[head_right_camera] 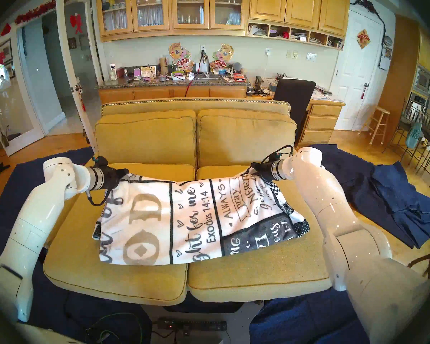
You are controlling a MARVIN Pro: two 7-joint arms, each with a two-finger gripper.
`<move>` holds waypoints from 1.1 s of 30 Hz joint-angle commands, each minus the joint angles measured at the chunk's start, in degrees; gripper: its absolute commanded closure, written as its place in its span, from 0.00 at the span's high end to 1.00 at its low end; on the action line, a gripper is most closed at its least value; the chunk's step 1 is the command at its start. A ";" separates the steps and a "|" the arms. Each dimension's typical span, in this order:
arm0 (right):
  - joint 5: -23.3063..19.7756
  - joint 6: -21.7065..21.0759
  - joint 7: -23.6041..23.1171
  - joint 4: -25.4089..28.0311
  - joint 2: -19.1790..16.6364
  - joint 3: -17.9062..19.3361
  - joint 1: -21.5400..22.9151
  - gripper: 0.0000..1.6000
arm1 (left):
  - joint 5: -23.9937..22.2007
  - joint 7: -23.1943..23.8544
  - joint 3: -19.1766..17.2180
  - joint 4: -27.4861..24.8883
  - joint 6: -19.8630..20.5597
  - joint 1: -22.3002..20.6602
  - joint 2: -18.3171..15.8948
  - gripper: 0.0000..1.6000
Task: Fold the blanket in half twice
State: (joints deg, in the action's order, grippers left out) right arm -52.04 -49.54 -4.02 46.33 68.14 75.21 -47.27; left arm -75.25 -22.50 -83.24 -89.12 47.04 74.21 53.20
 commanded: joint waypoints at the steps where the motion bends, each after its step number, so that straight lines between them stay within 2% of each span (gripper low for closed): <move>1: 0.10 1.40 0.82 -0.70 0.75 0.84 4.40 0.00 | 1.42 -1.17 -0.21 0.51 -1.36 -6.02 1.07 0.00; 7: 0.07 1.81 1.81 -3.10 1.59 0.95 5.19 0.00 | 2.79 -3.02 0.93 2.96 -1.51 -7.24 2.90 0.00; 8: 0.07 1.95 2.22 -3.98 1.88 0.99 5.59 0.00 | 3.29 -3.81 1.78 4.60 -1.39 -8.81 3.78 0.00; 18: 0.12 2.51 3.82 -7.38 3.08 1.12 7.26 0.00 | 5.18 -6.30 3.65 9.12 -1.52 -12.36 6.90 0.00; 19: 0.13 2.58 3.96 -7.65 3.19 1.14 7.44 0.00 | 5.36 -6.41 3.44 8.93 -1.76 -11.69 7.10 0.00; 32: 0.11 2.99 5.68 -11.53 4.78 1.30 9.55 0.00 | 7.93 -9.44 4.77 13.95 -1.66 -16.77 10.29 0.00; 33: 0.08 2.88 5.71 -11.77 4.98 1.26 9.69 0.00 | 8.17 -9.47 4.34 13.32 -1.98 -15.59 10.40 0.00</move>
State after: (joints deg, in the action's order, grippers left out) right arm -51.93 -47.56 1.65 34.58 72.87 75.96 -41.54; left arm -68.50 -31.70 -78.24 -75.36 46.40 63.59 62.78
